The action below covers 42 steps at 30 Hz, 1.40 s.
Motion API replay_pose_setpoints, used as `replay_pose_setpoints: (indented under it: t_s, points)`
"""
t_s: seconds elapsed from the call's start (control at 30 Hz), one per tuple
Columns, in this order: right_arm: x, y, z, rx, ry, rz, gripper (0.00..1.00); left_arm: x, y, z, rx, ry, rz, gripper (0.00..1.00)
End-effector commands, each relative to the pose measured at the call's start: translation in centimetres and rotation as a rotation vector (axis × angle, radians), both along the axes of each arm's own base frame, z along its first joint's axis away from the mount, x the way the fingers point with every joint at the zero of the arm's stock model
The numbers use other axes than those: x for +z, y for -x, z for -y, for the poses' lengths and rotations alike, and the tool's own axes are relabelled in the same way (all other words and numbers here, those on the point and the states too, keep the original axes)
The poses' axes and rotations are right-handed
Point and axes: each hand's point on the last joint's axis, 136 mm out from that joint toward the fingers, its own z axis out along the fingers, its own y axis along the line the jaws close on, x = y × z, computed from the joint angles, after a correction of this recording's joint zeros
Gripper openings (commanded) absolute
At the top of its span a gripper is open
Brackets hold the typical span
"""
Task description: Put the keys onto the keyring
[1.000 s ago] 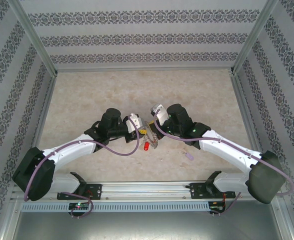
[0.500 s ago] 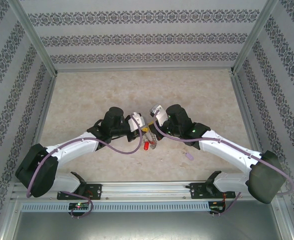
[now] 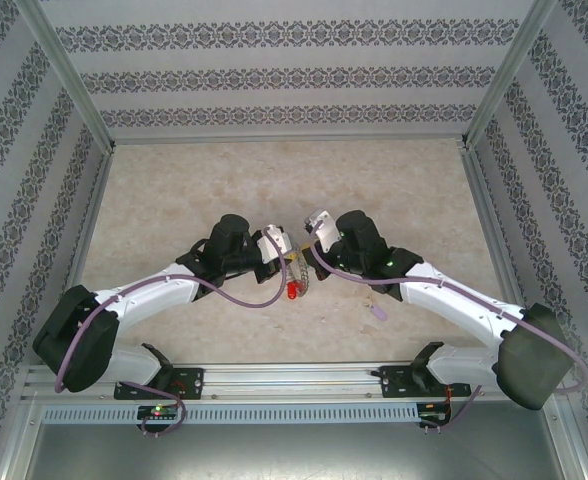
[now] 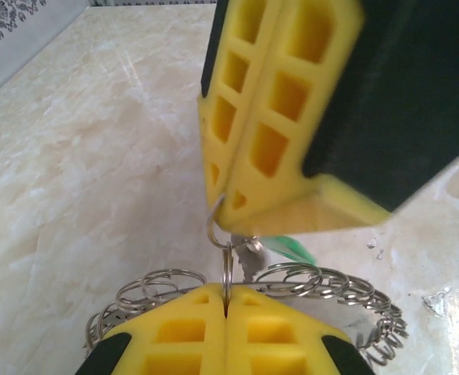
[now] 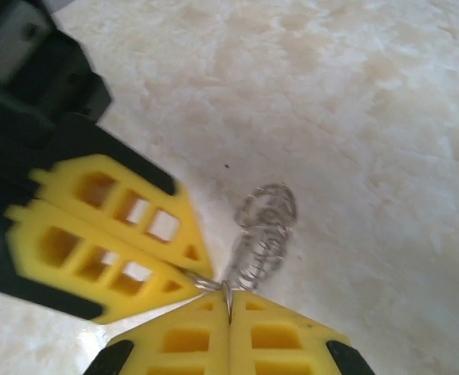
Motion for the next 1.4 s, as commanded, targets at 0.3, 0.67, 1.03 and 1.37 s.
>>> replay_pose_setpoints:
  t_s: [0.3, 0.67, 1.03, 1.37]
  points:
    - [2.7, -0.1, -0.1, -0.018, -0.074, 0.039, 0.00, -0.3, 0.3, 0.0, 0.001, -0.004, 0.006, 0.10]
    - [4.2, 0.8, -1.9, 0.062, -0.097, 0.056, 0.00, 0.8, 0.7, 0.3, -0.025, 0.008, 0.027, 0.32]
    - [4.2, 1.2, -2.5, 0.085, -0.100, 0.053, 0.00, 1.2, 0.7, 0.5, -0.030, 0.009, 0.037, 0.32]
    - [4.3, 1.3, -3.0, 0.102, -0.099, 0.053, 0.00, 1.2, 0.5, 0.8, -0.035, -0.002, 0.043, 0.24]
